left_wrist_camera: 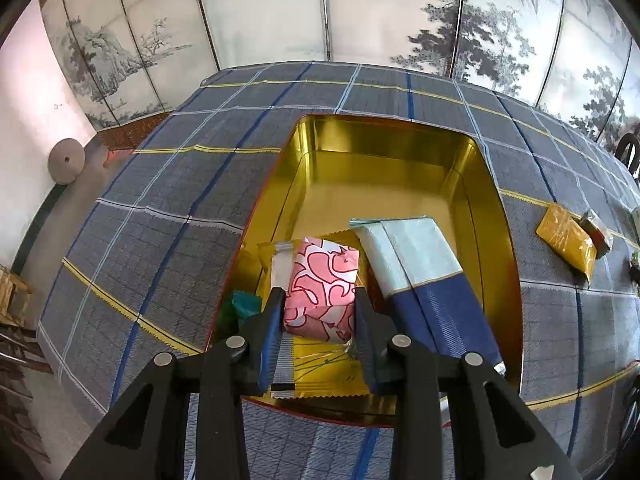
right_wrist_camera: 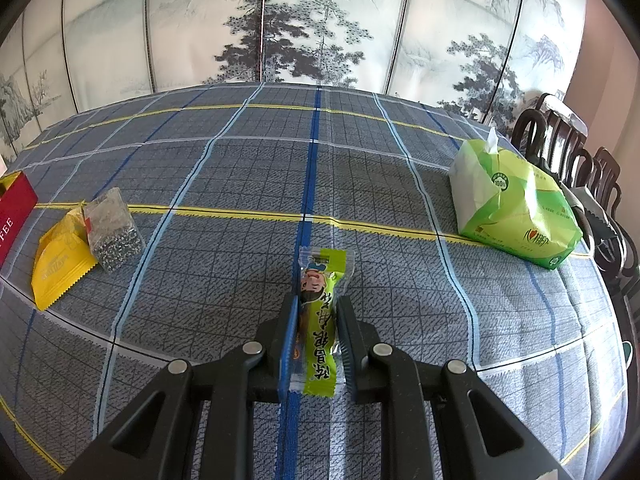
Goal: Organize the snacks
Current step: 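Lower the pink box into the tin and open the left gripper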
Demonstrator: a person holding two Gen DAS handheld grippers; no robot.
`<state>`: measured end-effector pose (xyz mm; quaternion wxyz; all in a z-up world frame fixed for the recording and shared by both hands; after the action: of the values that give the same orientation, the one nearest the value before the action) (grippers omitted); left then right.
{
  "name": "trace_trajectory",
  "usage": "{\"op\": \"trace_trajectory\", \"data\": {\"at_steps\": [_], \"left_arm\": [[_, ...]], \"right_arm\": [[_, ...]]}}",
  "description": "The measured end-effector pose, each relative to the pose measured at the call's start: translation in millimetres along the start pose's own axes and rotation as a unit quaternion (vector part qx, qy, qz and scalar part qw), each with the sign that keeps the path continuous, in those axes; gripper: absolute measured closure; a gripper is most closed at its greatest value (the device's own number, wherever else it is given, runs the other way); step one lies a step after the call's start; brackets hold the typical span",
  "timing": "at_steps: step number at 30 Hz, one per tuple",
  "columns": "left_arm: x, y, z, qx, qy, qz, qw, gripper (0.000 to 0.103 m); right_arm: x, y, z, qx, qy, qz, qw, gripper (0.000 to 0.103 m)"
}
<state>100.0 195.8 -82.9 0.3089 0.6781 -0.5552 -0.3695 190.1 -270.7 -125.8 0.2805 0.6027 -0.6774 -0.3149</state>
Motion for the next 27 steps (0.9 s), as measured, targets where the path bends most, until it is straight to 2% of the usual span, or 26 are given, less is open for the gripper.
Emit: {"op": "trace_trajectory", "data": {"at_steps": [12, 17, 19, 24, 27], "left_arm": [[0, 0, -2, -0.003, -0.006, -0.002, 1.0, 0.071], [1, 4, -5, 0.004, -0.01, -0.006, 0.9999, 0.062], [0, 8, -7, 0.007, -0.013, -0.009, 0.9999, 0.053], [1, 16, -10, 0.02, -0.022, -0.019, 0.9994, 0.049], [3, 22, -10, 0.026, -0.025, -0.024, 0.9991, 0.042]], "right_arm": [[-3, 3, 0, 0.003, 0.012, 0.015, 1.0, 0.084], [-2, 3, -1, -0.003, 0.003, 0.018, 1.0, 0.084], [-1, 2, -2, -0.007, 0.0, 0.019, 1.0, 0.084], [2, 0, -4, -0.012, -0.01, 0.019, 1.0, 0.084], [4, 0, -4, -0.017, -0.019, 0.016, 1.0, 0.085]]}}
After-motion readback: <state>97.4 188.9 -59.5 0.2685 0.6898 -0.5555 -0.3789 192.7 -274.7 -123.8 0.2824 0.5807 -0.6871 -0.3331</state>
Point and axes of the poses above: each gripper's, at about its wrist camera, not at the fingertips, and y roughly against the way its jaws point, x to its right, z to its underside, the point moved 6 cm from there along -y, roughly the way its jaws point, and after that the axes turned 9 degrees about -y, right-handed, at the moved point
